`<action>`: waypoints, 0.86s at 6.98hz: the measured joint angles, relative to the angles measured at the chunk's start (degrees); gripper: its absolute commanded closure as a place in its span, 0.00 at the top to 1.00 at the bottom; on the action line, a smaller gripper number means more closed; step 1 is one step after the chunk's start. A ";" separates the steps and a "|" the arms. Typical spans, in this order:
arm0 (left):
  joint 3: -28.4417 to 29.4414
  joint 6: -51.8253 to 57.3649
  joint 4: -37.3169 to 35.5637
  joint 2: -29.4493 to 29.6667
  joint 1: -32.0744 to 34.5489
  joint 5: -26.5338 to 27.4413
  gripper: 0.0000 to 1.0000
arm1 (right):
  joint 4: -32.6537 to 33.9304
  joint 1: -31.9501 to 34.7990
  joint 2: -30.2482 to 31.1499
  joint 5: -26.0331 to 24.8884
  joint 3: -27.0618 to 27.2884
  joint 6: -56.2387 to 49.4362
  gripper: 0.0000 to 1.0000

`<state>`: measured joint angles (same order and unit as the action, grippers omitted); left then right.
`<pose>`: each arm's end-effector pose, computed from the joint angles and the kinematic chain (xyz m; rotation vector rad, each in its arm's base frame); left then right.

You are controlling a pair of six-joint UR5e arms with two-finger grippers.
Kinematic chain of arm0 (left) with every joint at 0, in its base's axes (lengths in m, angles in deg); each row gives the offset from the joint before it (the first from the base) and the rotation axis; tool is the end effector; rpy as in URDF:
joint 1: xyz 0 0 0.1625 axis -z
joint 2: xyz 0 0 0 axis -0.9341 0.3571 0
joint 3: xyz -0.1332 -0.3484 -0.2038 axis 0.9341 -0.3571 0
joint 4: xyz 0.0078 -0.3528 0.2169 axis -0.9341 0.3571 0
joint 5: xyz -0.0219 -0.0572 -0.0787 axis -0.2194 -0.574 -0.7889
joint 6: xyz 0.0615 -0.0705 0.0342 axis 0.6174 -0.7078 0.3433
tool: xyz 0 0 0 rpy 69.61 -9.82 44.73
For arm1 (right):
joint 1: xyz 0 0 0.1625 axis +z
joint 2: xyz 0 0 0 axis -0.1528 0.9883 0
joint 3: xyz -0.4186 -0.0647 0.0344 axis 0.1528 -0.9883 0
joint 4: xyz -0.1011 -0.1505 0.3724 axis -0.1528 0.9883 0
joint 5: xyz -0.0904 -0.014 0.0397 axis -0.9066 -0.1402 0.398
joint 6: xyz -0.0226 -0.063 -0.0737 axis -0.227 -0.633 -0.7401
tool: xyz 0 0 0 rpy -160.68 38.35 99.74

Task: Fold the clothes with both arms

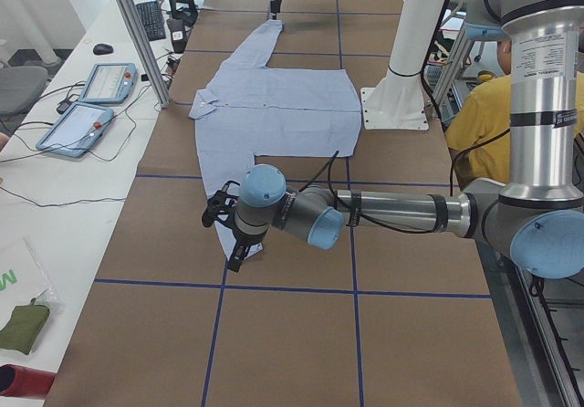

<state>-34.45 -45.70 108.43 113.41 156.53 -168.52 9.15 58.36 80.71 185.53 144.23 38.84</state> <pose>-0.0422 -0.4757 0.5998 0.3676 0.7825 0.1671 -0.1504 -0.5294 0.6546 -0.0260 -0.8792 0.2863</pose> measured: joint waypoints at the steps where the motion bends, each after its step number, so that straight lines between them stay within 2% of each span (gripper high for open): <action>1: -0.06 -0.02 0.00 -0.01 0.00 0.00 1.00 | -2.24 -0.50 0.11 -1.32 -0.81 4.34 0.89; 6: -0.72 -0.09 0.00 -0.03 0.08 0.00 1.00 | -3.93 -1.14 1.29 -2.84 -1.34 9.38 0.77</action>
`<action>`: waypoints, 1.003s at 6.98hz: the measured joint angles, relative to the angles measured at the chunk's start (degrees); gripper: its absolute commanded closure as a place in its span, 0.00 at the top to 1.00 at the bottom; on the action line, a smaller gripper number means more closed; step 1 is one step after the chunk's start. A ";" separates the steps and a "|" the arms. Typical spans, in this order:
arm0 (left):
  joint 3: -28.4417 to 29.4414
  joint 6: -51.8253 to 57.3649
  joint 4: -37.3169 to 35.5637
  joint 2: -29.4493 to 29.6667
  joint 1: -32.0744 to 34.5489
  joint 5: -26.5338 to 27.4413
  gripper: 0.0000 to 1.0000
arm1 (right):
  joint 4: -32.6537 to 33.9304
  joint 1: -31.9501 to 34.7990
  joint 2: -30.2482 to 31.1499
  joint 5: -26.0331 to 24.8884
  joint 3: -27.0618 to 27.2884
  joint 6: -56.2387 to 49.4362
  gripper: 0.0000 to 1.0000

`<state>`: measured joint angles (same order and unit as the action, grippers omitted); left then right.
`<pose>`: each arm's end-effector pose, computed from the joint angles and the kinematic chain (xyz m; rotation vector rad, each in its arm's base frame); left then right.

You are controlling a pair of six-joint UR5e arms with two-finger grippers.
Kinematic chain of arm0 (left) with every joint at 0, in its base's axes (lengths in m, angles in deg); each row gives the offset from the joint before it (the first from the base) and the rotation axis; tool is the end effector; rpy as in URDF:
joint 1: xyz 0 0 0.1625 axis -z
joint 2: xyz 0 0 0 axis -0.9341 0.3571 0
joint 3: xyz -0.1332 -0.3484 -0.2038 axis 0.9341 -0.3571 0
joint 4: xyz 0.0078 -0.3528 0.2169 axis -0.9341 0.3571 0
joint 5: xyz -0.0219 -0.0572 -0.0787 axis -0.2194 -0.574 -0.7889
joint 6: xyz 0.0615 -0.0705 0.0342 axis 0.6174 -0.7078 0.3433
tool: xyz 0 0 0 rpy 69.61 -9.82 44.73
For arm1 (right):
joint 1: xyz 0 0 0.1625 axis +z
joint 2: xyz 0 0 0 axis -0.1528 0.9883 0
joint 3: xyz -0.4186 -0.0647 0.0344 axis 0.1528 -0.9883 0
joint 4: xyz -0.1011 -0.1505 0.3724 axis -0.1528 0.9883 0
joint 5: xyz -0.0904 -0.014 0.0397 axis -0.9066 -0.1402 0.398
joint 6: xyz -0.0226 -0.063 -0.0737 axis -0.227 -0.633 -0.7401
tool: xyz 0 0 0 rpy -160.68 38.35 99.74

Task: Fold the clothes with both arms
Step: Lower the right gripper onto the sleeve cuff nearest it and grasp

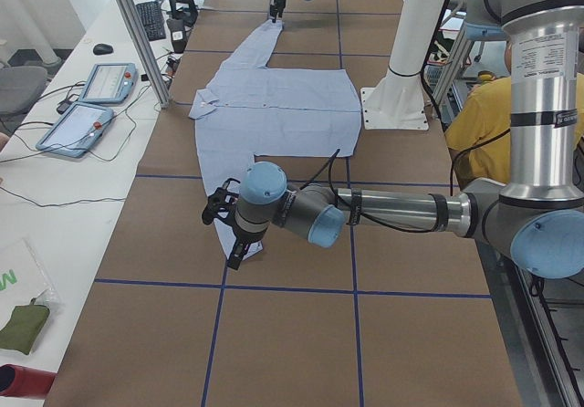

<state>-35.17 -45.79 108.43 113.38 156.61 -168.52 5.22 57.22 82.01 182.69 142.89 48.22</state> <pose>-0.0429 -0.4755 0.5936 0.3790 0.7823 0.1690 -0.1531 -0.5181 0.6730 -0.0546 -0.8575 0.4287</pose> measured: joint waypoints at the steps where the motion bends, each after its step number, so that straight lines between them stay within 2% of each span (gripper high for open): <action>1: -0.04 0.00 0.00 -0.02 0.01 0.00 1.00 | 0.00 -0.09 0.22 0.12 0.01 0.04 0.67; 4: -0.04 0.02 0.00 -0.08 0.01 0.00 1.00 | -0.03 -0.39 1.00 0.38 0.00 0.02 0.09; 5: -0.08 0.04 0.00 -0.09 0.01 0.00 1.00 | -0.06 -0.41 1.12 0.38 -0.03 0.03 0.00; 7: -0.12 0.06 0.00 -0.09 0.01 0.00 1.00 | -0.05 -0.44 1.20 0.43 0.33 0.00 0.00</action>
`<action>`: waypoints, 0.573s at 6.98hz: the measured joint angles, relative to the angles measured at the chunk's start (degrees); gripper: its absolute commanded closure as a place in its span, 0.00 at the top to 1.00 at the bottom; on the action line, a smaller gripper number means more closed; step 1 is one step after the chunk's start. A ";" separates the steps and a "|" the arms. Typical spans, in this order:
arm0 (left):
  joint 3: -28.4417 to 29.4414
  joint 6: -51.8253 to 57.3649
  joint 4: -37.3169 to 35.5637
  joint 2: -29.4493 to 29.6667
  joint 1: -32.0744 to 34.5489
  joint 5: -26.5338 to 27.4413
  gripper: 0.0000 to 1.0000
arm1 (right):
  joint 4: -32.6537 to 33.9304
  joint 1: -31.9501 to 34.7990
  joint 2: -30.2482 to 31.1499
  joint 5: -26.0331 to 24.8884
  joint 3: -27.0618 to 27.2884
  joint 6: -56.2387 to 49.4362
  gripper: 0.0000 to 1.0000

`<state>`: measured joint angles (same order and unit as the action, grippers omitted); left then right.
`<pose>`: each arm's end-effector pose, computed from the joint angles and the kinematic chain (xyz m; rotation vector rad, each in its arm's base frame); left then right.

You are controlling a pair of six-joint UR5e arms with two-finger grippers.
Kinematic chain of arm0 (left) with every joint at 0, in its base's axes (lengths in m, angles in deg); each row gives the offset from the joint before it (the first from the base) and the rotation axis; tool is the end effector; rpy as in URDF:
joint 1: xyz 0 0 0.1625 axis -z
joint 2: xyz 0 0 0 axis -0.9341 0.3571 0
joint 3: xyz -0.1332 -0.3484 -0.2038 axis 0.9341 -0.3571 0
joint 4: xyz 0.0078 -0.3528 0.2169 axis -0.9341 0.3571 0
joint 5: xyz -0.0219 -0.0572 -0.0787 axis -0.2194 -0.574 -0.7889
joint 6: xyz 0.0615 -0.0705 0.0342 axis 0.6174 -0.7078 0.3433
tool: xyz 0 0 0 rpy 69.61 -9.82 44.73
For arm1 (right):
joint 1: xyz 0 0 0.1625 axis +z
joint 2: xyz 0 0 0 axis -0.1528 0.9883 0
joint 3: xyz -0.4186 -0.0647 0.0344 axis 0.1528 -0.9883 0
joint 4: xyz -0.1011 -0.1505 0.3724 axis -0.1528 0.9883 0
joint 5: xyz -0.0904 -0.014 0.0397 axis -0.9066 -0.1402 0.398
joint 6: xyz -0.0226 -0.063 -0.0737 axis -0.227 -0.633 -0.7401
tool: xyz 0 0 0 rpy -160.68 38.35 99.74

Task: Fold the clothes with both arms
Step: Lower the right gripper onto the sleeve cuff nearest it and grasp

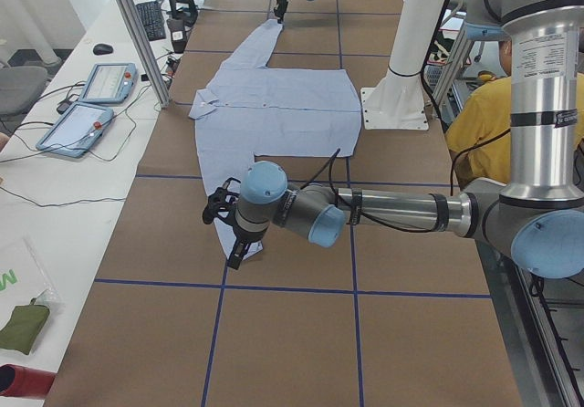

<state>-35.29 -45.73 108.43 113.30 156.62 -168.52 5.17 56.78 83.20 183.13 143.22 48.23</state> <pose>-0.0430 -0.4749 0.5932 0.3801 0.7821 0.1701 -0.1533 -0.5072 0.6806 -0.0740 -0.8537 0.4246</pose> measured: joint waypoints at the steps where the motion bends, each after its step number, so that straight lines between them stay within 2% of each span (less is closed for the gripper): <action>1: 0.01 0.02 0.00 0.00 0.00 0.00 1.00 | -0.02 0.00 -0.01 0.16 0.43 -0.02 0.00; 2: -0.01 0.02 0.00 0.00 0.00 0.00 1.00 | 0.00 0.03 0.01 0.51 2.11 -0.05 0.00; 4: -0.03 -0.01 0.00 0.00 0.00 0.00 1.00 | 1.38 -0.10 -1.36 0.69 8.98 -0.05 0.00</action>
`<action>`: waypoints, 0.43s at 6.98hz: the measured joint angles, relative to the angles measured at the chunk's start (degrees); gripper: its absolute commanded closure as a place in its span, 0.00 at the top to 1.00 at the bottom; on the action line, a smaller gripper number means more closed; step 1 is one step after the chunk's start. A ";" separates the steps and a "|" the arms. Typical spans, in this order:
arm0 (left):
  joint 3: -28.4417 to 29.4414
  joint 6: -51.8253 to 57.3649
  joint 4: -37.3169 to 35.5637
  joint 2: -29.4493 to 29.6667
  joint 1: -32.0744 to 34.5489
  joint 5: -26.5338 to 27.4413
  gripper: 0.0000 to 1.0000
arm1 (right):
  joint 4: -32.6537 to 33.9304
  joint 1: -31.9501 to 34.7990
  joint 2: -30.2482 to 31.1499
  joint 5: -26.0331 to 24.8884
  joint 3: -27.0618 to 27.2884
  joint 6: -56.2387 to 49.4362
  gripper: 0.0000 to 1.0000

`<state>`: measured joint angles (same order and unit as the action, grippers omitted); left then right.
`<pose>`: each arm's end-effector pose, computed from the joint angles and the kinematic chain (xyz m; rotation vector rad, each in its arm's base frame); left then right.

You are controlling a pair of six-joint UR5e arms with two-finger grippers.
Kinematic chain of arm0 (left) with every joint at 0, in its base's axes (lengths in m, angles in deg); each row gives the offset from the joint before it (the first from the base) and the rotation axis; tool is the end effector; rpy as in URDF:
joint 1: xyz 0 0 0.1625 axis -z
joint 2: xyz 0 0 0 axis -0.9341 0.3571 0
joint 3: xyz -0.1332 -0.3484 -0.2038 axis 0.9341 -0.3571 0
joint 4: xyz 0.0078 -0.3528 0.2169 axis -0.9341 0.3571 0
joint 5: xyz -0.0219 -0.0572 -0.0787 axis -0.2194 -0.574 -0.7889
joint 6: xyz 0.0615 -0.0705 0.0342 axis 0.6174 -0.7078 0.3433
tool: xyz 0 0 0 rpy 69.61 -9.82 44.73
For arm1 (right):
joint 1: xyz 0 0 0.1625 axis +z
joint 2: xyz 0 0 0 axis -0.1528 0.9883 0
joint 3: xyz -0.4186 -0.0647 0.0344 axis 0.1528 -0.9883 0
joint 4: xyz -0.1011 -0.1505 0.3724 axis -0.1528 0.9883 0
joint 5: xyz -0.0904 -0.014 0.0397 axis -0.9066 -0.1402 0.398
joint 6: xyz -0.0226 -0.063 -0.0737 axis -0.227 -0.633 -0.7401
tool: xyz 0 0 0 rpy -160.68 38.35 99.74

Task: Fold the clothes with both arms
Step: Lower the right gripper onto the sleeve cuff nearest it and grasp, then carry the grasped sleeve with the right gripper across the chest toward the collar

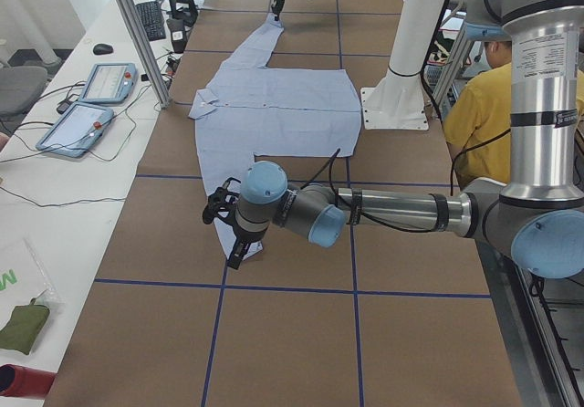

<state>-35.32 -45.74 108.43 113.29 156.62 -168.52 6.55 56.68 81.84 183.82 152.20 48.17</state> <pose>-0.0430 -0.4748 0.5930 0.3804 0.7821 0.1701 -0.1626 -0.5232 0.5896 0.0349 -0.9528 0.3543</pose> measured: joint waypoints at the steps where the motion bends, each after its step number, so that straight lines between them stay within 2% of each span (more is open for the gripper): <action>1: 0.00 0.00 0.00 0.02 0.00 0.00 1.00 | 3.12 -0.52 -3.53 -0.03 2.05 0.03 0.00; 3: 0.07 -0.04 0.00 0.08 -0.06 0.00 1.00 | 16.55 -4.46 -18.62 -0.81 2.64 3.32 0.00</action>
<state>-35.25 -45.78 108.43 113.37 156.56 -168.52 23.11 52.21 63.22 183.01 154.84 51.50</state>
